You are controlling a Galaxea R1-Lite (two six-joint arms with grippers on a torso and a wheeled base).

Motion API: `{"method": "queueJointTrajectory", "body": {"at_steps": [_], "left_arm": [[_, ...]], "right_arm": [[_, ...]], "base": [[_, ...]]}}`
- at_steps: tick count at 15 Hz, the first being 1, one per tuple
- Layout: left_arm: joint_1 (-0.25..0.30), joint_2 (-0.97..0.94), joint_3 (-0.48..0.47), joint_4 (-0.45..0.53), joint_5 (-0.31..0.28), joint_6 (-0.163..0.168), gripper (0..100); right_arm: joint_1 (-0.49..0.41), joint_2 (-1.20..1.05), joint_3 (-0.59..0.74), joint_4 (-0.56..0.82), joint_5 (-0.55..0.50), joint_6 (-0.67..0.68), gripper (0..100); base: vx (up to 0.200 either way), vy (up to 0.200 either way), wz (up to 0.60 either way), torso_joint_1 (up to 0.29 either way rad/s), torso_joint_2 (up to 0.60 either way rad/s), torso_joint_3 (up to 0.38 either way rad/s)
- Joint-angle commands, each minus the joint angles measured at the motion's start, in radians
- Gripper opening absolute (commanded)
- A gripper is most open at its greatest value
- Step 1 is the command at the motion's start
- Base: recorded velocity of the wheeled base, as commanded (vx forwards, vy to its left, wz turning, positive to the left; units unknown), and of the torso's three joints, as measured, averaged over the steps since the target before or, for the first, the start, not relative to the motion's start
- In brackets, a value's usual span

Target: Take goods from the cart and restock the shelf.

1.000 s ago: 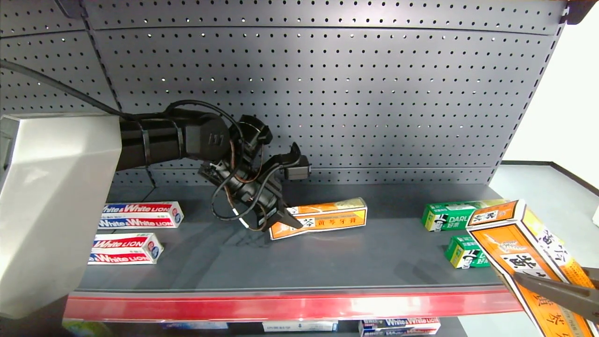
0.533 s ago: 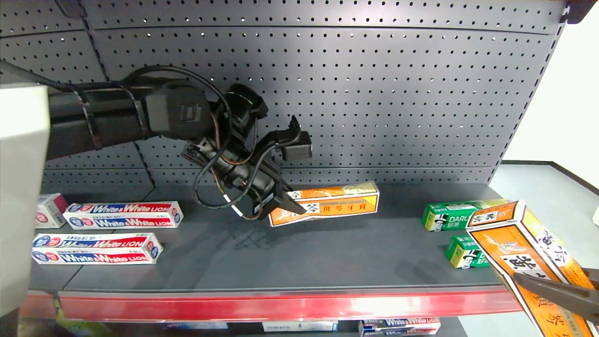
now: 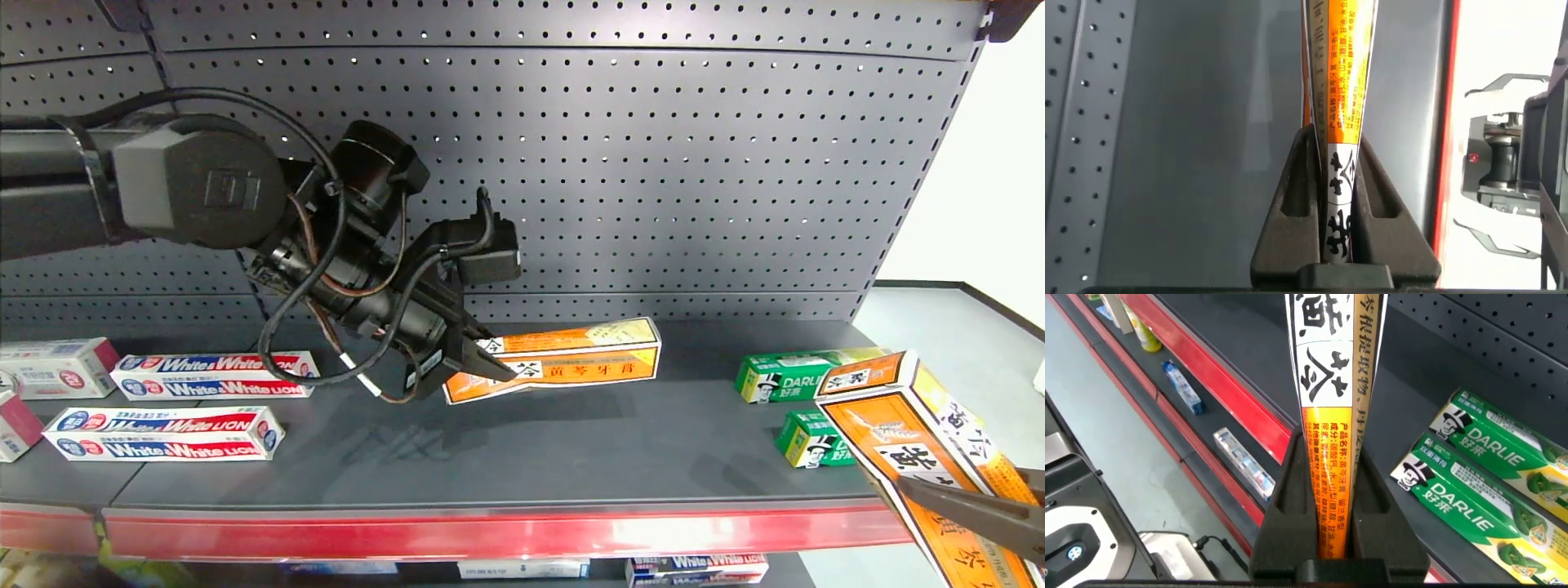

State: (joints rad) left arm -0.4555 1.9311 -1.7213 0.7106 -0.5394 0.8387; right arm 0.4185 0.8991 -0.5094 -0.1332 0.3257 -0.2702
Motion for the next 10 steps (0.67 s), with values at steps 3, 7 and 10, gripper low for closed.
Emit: {"method": "queueJointTrajectory", "body": {"at_steps": [3, 7, 10], "left_arm": [[0.001, -0.135, 0.266, -0.206, 0.032, -0.044, 0], [0.000, -0.227, 0.416, -0.254, 0.035, -0.055, 0], [-0.018, -0.261, 0.460, -0.249, 0.035, -0.055, 0]], "right_arm": [[0.000, -0.005, 0.008, 0.000, 0.001, -0.001, 0], [-0.004, -0.008, 0.009, 0.000, 0.001, -0.001, 0], [-0.004, -0.016, 0.018, 0.000, 0.001, -0.001, 0]], "base": [[0.000, 0.000, 0.00, 0.000, 0.00, 0.000], [0.000, 0.000, 0.00, 0.000, 0.00, 0.000], [0.000, 0.000, 0.00, 0.000, 0.00, 0.000]]}}
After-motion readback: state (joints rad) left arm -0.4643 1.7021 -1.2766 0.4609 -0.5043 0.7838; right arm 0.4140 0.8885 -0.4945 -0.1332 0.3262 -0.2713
